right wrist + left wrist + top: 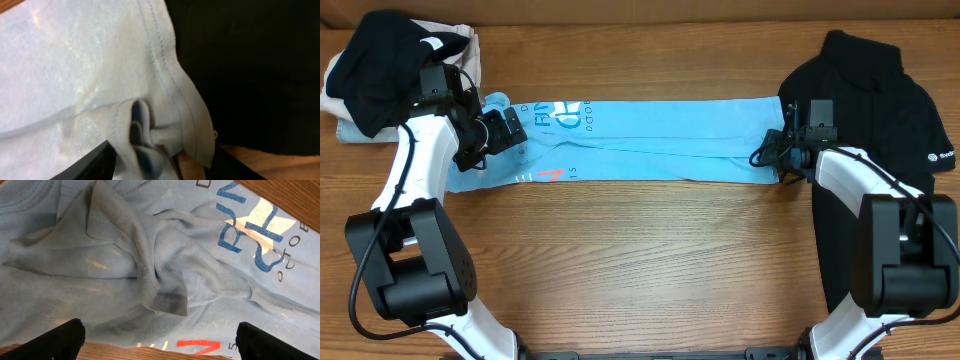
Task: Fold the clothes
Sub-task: 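Fold the bottom hem up toward the collar with both grippers, then release the folded hem and lift both grippers away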
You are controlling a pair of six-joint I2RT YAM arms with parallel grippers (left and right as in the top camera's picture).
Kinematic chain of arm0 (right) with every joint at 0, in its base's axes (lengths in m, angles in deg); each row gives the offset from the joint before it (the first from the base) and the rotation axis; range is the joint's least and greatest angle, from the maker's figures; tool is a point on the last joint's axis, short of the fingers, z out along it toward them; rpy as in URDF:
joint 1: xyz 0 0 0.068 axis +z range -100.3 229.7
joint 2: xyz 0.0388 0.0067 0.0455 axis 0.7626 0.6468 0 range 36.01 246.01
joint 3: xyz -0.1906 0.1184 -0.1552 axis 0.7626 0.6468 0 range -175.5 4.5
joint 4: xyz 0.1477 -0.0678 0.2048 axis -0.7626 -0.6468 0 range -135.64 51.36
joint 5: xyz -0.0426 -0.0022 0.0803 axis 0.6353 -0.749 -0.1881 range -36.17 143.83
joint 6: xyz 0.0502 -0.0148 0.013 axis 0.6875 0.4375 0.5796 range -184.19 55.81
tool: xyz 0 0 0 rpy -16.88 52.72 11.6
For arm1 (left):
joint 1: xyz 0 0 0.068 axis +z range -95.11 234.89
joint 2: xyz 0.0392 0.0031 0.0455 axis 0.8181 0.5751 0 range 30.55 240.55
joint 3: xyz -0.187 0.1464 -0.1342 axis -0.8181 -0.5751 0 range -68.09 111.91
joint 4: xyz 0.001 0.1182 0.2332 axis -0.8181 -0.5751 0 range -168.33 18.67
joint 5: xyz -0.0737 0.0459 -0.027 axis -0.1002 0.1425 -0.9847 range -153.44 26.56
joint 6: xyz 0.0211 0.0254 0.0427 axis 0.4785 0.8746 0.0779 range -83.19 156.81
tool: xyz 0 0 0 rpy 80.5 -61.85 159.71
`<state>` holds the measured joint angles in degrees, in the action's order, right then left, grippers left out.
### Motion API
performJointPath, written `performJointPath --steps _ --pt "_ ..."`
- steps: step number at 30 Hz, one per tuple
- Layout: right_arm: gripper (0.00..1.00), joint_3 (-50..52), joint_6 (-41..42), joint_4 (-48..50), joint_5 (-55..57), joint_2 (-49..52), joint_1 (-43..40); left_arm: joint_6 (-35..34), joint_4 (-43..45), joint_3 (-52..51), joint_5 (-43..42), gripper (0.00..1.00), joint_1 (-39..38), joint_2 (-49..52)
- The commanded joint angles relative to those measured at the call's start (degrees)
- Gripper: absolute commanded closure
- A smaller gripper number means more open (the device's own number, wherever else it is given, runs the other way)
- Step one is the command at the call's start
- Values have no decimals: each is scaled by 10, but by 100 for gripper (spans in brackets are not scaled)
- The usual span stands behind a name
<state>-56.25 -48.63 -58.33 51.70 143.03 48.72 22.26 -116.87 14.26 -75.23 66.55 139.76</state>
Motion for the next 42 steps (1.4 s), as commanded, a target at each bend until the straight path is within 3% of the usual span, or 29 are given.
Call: performJointPath --steps 1,7,11,14,18,24,28,35,42 --pt "42 -11 23 17 -10 29 3 13 -1 10 4 0 2 -5" --pt "52 -11 27 36 -51 70 6 13 -5 10 4 0 2 -5" --pt "82 -12 52 27 -57 68 6 13 -9 10 4 0 2 -5" --pt "95 -15 56 4 -57 53 0 13 -14 10 3 0 2 -5" --pt "96 -34 55 -52 -57 17 -26 13 -22 10 3 0 2 -5" --pt "96 -127 7 -249 -57 -44 -109 13 -59 11 2 0 3 -5" --pt "96 -166 -28 -327 -56 -49 -149 13 -75 15 -8 0 3 -5" --pt "96 -190 -68 -372 -116 -49 -176 40 -143 61 -10 0 3 -5" --pt "96 -205 -66 -384 -122 -54 -120 65 -204 120 -9 0 3 -5"
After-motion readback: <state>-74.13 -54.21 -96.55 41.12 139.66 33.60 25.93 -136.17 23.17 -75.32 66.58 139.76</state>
